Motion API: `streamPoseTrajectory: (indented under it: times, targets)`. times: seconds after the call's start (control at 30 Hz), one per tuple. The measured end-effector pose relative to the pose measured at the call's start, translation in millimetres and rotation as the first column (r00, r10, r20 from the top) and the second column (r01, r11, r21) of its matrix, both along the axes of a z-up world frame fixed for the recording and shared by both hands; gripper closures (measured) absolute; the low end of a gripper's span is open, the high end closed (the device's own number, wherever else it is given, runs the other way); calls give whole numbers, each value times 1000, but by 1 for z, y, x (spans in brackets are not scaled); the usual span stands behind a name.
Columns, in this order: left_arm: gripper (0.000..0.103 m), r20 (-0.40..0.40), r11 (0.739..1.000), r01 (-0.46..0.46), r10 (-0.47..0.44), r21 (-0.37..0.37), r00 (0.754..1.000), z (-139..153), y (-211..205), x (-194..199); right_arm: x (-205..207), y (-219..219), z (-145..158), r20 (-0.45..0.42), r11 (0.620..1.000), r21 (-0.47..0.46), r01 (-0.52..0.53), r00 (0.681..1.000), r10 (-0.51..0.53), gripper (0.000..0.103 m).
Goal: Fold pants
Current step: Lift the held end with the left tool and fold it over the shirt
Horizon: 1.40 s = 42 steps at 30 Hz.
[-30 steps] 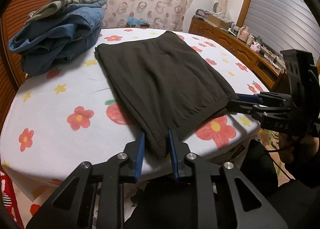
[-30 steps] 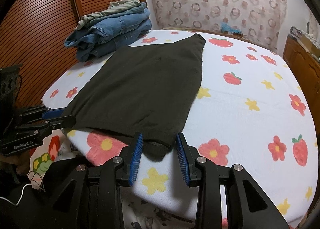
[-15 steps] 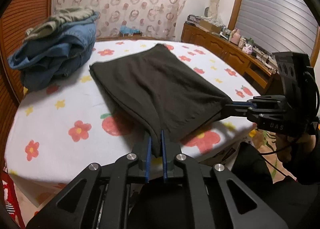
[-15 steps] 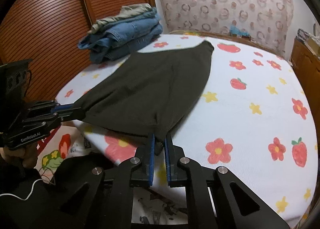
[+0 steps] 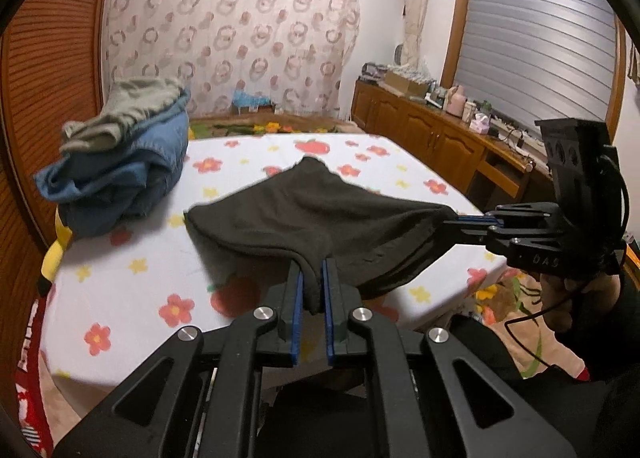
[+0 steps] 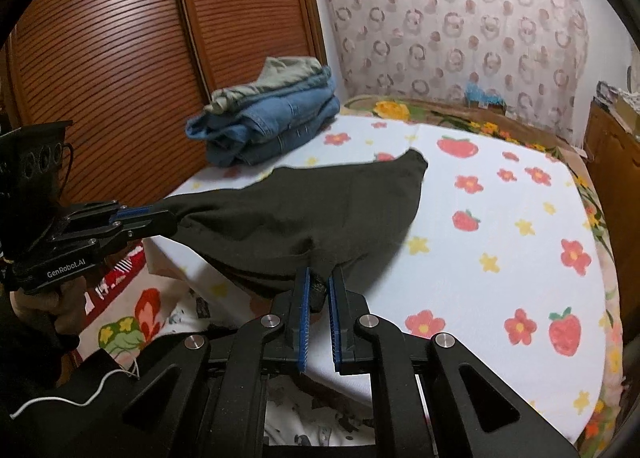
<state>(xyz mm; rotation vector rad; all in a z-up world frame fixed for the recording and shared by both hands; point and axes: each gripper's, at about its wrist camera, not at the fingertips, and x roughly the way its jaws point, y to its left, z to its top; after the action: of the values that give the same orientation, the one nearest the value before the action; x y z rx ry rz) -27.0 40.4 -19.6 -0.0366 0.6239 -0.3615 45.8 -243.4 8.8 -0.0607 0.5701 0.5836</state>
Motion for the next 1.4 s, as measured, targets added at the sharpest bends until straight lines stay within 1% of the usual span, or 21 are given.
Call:
streamPoseTrajectory:
  times: [0.3,0.47,0.7,1.0,1.07,1.2,1.4]
  targets:
    - [94,60,1000,6,-5,-14,998,25,2,-9,-18,-7,21,67,1000,18,-7,998,6,95]
    - [94,50,1000,-3,3,-14,999,21,3,7,-12,-8,23,77,1000,17,-7,997,6,95]
    - [94,2,999,-31,31,-3,1000,5,9,43,24,3,18,44,1000,2,5,999,-5,95]
    - [94,-48,998,-67,68,20,997,-13,20,91,86,23,17,8,1000,-11,21,1000,-20,95]
    - [94,-60,997,-71,73,22,996,-17,23,101,100,26,13,-14,1000,-6,25,1000,-25,95]
    - [94,-73,996,-82,84,35,994,-22,25,112,121,35,8,-44,1000,-6,26,999,-26,95]
    - [94,-92,994,-99,103,52,990,-28,27,129,141,43,3,-62,999,-4,33,998,-33,95]
